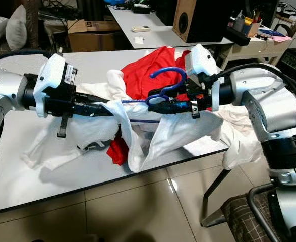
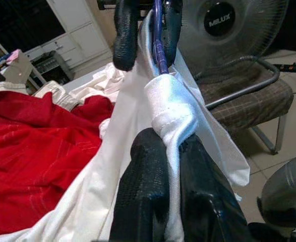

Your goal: Hang hanger

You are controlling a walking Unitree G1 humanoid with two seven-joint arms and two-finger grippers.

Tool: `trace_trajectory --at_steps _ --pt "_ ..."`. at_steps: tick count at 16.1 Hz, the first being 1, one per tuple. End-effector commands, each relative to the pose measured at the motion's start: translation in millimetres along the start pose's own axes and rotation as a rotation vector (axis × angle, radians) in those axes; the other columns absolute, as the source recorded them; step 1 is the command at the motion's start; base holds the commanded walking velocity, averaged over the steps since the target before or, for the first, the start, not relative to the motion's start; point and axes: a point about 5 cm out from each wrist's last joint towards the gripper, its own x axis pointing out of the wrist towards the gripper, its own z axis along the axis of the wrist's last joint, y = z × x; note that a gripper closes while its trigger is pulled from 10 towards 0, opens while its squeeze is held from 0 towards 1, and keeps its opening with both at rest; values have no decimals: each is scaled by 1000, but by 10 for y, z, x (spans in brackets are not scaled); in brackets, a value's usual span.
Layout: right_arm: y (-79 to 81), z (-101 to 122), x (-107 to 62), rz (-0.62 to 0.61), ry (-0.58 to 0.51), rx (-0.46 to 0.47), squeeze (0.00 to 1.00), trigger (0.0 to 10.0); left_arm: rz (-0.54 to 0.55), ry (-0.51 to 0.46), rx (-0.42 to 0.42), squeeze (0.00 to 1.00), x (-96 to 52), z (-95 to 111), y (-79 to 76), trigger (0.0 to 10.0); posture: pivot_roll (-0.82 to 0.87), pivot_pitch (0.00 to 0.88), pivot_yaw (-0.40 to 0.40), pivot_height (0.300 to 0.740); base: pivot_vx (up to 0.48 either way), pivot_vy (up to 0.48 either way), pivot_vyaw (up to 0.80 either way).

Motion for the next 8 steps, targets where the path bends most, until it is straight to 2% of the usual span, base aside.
trace_trajectory --at_steps 1,8 --pt "-3 81 58 20 -12 -24 0 0 -53 -46 70 0 90 179 -22 0 43 0 -71 740 0 0 0" --pt "83 105 58 20 -64 22 0 0 26 -64 66 0 53 170 26 118 42 0 -67 740 0 0 0"
